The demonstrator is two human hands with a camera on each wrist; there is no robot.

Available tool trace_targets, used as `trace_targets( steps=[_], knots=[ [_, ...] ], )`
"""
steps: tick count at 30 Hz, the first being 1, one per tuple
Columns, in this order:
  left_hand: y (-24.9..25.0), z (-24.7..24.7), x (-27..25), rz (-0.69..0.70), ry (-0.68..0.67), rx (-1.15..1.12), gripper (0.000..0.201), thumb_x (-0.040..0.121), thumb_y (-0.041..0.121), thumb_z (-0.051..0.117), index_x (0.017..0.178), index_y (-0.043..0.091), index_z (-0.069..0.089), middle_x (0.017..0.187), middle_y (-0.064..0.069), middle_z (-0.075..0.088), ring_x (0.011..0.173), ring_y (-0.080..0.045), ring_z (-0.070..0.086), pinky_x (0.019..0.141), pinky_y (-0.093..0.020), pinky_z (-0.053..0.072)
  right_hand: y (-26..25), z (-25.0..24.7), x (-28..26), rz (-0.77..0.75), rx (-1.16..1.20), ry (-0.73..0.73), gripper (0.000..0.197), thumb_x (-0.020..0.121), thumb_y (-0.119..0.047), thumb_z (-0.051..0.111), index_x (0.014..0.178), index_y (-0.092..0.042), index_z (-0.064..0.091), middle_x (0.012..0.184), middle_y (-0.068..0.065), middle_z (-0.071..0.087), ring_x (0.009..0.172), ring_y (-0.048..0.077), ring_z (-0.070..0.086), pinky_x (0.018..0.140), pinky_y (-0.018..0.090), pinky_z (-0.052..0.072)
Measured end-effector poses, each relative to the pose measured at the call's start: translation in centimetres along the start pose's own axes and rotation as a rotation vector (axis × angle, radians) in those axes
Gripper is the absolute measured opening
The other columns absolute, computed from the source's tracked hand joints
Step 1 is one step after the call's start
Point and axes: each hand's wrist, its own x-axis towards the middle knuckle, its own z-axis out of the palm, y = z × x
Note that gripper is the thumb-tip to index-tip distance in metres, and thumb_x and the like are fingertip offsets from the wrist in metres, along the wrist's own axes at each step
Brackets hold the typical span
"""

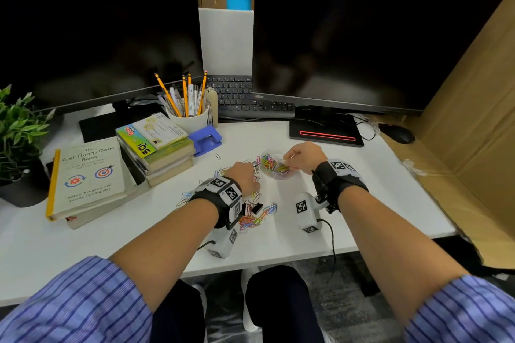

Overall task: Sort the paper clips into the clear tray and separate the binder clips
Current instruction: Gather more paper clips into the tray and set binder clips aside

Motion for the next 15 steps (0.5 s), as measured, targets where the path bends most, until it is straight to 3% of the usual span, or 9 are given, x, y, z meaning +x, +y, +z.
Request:
trace_targets(
  steps=[3, 9, 13, 15],
  knots=[
    [0.0, 0.4, 0.2, 0.034, -0.019, -0.025, 0.044, 0.082, 0.028, 0.067, 0.117, 0.005, 0.052, 0.119, -0.015, 0.059, 0.109, -0.033, 0.058, 0.087, -0.036, 0.047, 0.3, 0.0, 0.3, 0.028, 0.047, 0.037, 0.019, 0.081, -0.005, 0.066, 0.097, -0.012, 0.074, 0.105, 0.010, 0.072, 0.100, 0.025, 0.067, 0.092, 0.035, 0.054],
    [0.6, 0.5, 0.7, 0.102, -0.027, 0.018, 0.028, 0.082, 0.009, 0.064, 0.109, 0.009, 0.059, 0.120, -0.014, 0.059, 0.106, -0.031, 0.060, 0.088, -0.035, 0.049, 1.4, 0.2, 1.1, 0.061, 0.055, 0.165, 0.027, 0.087, 0.002, 0.052, 0.099, -0.010, 0.073, 0.117, 0.011, 0.065, 0.107, 0.029, 0.063, 0.090, 0.030, 0.052],
    [1.0, 0.3, 0.7, 0.078, 0.000, 0.025, 0.025, 0.086, -0.001, 0.053, 0.109, 0.000, 0.063, 0.120, -0.018, 0.062, 0.111, -0.033, 0.059, 0.095, -0.039, 0.050, 1.7, 0.5, 0.4, 0.049, -0.058, 0.094, 0.017, 0.086, -0.008, 0.060, 0.099, -0.010, 0.070, 0.110, 0.009, 0.066, 0.081, 0.020, 0.056, 0.056, 0.018, 0.042],
    [1.1, 0.4, 0.8, 0.051, 0.012, 0.024, 0.027, 0.087, -0.003, 0.049, 0.110, -0.003, 0.063, 0.120, -0.019, 0.063, 0.112, -0.034, 0.059, 0.096, -0.040, 0.050, 1.9, 0.8, 0.4, 0.053, -0.071, 0.111, 0.012, 0.085, -0.008, 0.061, 0.093, -0.012, 0.068, 0.107, 0.010, 0.066, 0.078, 0.018, 0.054, 0.049, 0.017, 0.034]
  ],
)
